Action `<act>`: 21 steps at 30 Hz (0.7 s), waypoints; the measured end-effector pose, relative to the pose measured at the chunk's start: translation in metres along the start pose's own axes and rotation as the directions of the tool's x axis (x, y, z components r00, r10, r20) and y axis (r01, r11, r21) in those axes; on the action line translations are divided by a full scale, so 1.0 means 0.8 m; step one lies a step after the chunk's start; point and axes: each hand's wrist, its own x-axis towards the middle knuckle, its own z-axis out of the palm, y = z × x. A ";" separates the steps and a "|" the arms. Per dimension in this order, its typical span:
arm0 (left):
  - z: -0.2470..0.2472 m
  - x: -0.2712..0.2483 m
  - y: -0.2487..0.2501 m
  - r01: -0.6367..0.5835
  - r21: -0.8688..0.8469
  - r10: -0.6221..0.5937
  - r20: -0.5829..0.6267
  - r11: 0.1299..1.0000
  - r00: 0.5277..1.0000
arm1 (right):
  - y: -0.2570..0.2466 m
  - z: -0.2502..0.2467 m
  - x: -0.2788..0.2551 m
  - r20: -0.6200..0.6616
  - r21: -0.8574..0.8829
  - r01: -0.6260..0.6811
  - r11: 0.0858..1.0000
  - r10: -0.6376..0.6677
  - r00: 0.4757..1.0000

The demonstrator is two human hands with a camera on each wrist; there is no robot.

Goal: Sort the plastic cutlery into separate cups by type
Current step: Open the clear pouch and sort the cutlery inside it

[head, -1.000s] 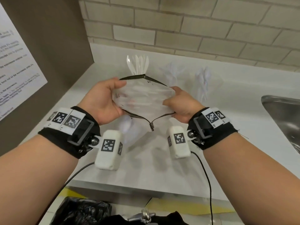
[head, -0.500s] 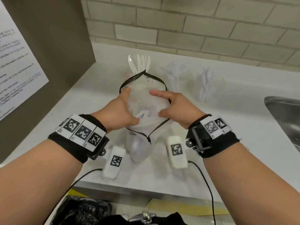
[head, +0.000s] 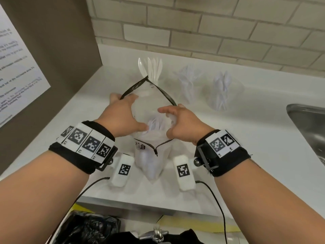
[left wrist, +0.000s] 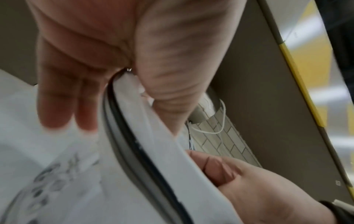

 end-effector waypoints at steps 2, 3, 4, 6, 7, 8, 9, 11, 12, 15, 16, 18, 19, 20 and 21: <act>-0.003 0.001 0.005 -0.060 -0.008 0.059 -0.098 0.998 0.993 | -0.007 0.001 -0.006 0.051 -0.047 0.014 0.999 -0.011 0.999; -0.005 0.003 0.006 -0.073 -0.022 0.070 -0.118 0.997 0.991 | -0.010 0.003 -0.009 0.078 -0.068 0.016 0.998 -0.010 0.997; -0.006 0.004 0.005 -0.072 -0.041 0.066 -0.120 0.997 0.991 | -0.011 0.005 -0.010 0.102 -0.086 0.009 0.996 -0.001 0.995; -0.006 0.004 0.006 -0.066 -0.070 0.060 -0.077 0.995 0.995 | -0.011 0.005 -0.006 0.109 -0.116 -0.019 0.993 0.031 0.994; -0.006 0.001 0.006 -0.068 -0.059 0.066 -0.036 0.996 0.997 | -0.010 0.001 -0.002 0.084 -0.134 -0.032 0.991 0.043 0.995; -0.004 -0.002 0.006 -0.066 -0.032 0.066 0.013 0.997 0.998 | -0.011 -0.005 0.002 0.045 -0.146 -0.040 0.989 0.047 0.998; -0.001 -0.006 0.005 -0.061 -0.001 0.061 0.060 0.998 0.996 | -0.013 -0.012 0.006 0.001 -0.145 -0.039 0.989 0.039 0.999; 0.001 -0.015 0.007 -0.046 0.049 0.039 0.126 0.998 0.991 | -0.021 -0.026 0.011 -0.072 -0.081 0.002 0.997 -0.008 0.997; 0.002 -0.018 0.007 -0.041 0.067 0.032 0.130 0.997 0.991 | -0.023 -0.029 0.014 -0.096 -0.013 0.020 1.000 -0.022 0.995; 0.003 -0.022 0.004 -0.047 0.075 0.039 0.104 0.996 0.994 | -0.021 -0.026 0.014 -0.077 0.042 -0.019 0.999 0.022 0.997; 0.003 -0.024 0.002 -0.052 0.093 0.042 0.103 0.994 0.994 | -0.016 -0.023 0.012 -0.014 -0.048 -0.052 0.997 0.052 0.999; 0.008 -0.027 -0.002 -0.105 0.168 0.095 0.070 0.980 0.993 | -0.002 -0.016 0.006 0.137 -0.212 -0.090 0.973 0.121 0.983; 0.010 -0.027 -0.002 -0.182 0.223 0.181 0.025 0.958 0.983 | 0.003 -0.013 0.003 0.187 -0.251 -0.094 0.963 0.143 0.972; 0.011 -0.027 -0.001 -0.288 0.295 0.305 -0.012 0.911 0.952 | 0.007 -0.011 0.001 0.215 -0.261 -0.092 0.961 0.151 0.965; 0.012 -0.026 0.004 -0.386 0.377 0.423 -0.017 0.842 0.906 | 0.010 -0.009 0.000 0.232 -0.262 -0.080 0.962 0.144 0.962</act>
